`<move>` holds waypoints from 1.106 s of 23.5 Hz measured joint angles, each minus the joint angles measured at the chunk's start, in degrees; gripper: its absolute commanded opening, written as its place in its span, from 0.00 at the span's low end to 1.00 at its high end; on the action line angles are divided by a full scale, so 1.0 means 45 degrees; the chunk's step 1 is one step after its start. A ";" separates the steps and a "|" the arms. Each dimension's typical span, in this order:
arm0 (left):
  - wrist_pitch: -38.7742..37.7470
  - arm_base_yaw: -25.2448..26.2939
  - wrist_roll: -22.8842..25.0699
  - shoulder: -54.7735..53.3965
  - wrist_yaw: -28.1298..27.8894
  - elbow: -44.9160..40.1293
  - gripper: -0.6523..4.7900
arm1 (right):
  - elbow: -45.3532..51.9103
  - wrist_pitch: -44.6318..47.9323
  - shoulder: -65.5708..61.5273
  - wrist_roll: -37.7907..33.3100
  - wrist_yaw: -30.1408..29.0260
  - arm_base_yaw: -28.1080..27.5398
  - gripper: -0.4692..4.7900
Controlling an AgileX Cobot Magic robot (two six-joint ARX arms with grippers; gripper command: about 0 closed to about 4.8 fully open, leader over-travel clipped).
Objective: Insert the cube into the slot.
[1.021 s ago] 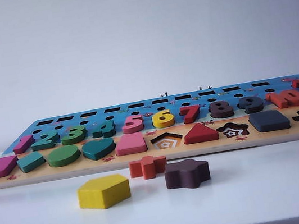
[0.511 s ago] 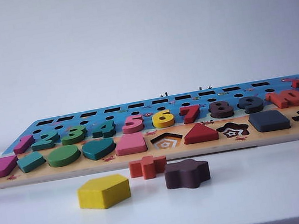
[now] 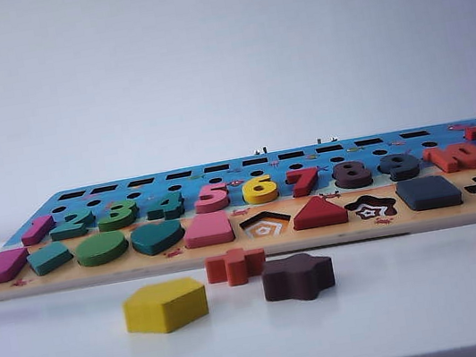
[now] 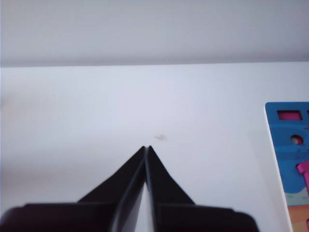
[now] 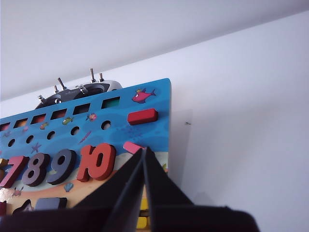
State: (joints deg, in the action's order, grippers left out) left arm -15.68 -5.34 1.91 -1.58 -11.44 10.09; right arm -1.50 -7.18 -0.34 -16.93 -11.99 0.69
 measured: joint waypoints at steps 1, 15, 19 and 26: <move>0.0024 0.0000 0.0019 0.0136 -0.0087 -0.0170 0.13 | 0.0063 0.0005 0.0000 0.0000 0.0000 0.0000 0.08; 0.1637 0.0000 0.0053 0.0321 -0.0204 -0.1996 0.13 | 0.0238 0.0053 0.0000 0.0000 0.0000 0.0000 0.08; 0.1719 0.0000 -0.0010 0.0321 -0.0189 -0.2166 0.13 | 0.0238 0.0049 0.0000 0.0000 0.0000 0.0000 0.08; 0.1719 -0.0010 -0.0738 0.0321 0.0466 -0.2166 0.13 | 0.0238 0.0049 0.0000 0.0000 0.0000 0.0005 0.08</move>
State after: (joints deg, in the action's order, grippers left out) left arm -7.94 -5.39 -1.41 -0.14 -9.34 0.34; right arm -0.43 -6.96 -0.34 -16.93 -11.99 0.71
